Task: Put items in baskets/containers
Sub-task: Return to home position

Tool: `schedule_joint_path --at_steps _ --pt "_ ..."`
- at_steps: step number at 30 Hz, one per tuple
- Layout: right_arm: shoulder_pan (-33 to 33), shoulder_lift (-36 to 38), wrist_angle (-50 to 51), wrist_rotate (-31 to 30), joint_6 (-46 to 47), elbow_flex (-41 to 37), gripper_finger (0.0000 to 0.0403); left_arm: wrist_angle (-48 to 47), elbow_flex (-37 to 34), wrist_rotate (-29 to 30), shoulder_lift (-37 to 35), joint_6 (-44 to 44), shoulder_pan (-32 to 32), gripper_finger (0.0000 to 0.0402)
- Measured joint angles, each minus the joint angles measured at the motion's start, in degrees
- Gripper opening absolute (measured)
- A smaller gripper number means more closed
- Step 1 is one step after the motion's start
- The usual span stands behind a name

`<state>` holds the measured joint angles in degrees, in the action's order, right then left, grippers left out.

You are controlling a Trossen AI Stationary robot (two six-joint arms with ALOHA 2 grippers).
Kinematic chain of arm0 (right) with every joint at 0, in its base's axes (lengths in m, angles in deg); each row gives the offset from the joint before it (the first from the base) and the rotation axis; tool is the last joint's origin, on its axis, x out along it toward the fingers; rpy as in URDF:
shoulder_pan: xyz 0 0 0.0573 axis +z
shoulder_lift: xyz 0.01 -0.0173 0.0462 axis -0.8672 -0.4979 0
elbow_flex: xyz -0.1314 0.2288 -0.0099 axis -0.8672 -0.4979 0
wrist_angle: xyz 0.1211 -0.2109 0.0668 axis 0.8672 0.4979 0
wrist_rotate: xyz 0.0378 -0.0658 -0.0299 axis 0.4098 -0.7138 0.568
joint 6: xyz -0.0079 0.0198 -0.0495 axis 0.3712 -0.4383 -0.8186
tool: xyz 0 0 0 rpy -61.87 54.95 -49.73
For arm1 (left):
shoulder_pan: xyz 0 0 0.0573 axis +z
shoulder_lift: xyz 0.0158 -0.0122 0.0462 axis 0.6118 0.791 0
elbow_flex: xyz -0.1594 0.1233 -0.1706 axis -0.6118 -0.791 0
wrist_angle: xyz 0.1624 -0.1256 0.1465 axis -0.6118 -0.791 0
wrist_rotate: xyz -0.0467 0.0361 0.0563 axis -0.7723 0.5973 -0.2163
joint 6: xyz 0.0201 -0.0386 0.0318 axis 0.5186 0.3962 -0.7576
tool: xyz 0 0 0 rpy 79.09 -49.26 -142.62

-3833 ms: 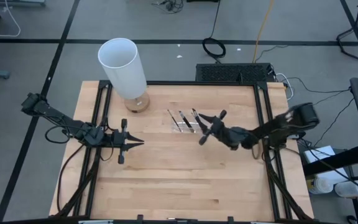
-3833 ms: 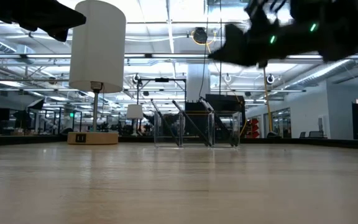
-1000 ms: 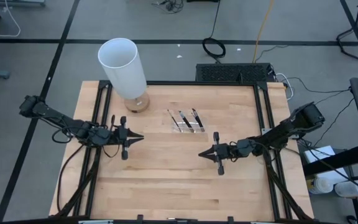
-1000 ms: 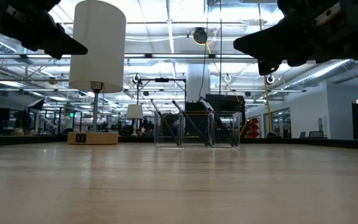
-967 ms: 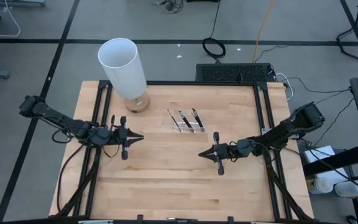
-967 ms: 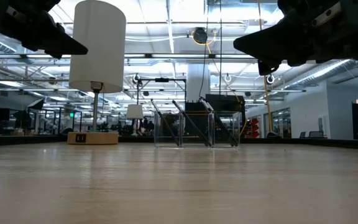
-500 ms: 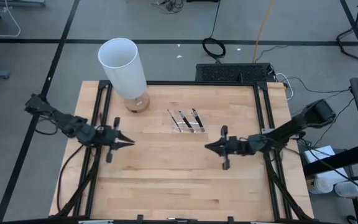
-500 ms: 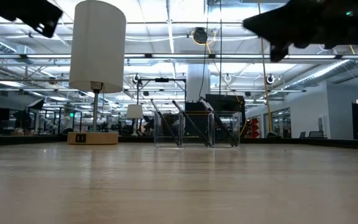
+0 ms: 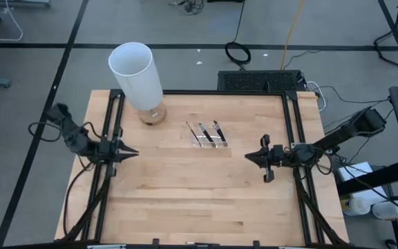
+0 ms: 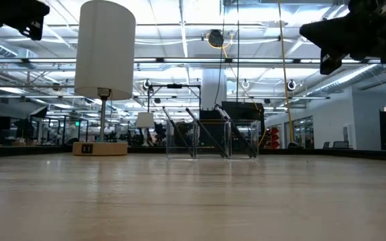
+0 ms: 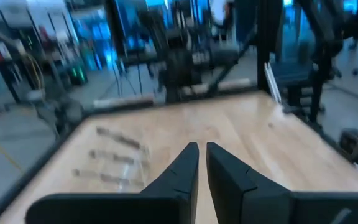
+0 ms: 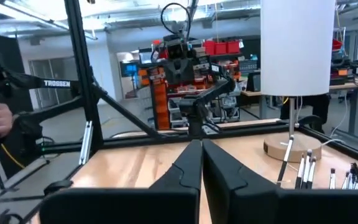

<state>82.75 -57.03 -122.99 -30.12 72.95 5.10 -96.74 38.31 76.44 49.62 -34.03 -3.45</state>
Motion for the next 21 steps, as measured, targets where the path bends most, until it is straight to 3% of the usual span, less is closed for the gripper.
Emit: schedule_joint_path --at_steps 5,8,12,16,18,21 --pt "-2.69 1.01 1.08 0.43 0.03 0.0 0.0 23.45 -9.49 0.29 -4.12 -13.63 0.5 0.0042" --pt "-6.05 2.4 2.01 4.57 -0.01 -0.05 0.0 35.44 -14.75 1.38 -5.4 -20.18 2.57 0.0042" --pt "-10.99 3.89 2.05 14.85 -1.59 -0.84 0.0 34.18 -15.88 5.21 -7.71 -20.8 6.63 0.0042" --pt "-17.84 5.74 2.23 16.01 0.34 -0.92 0.0 33.9 -15.82 5.27 -9.07 -21.91 11.57 0.0042" --pt "-20.33 6.35 4.79 20.05 3.25 -0.94 0.0 32.53 -15.82 5.28 -9.06 -21.06 14.48 0.0042" --pt "-21.91 6.2 9.44 24.46 4.23 -0.98 0.0 26.47 -15.82 0.76 -9.04 -16.54 18.55 0.0042"
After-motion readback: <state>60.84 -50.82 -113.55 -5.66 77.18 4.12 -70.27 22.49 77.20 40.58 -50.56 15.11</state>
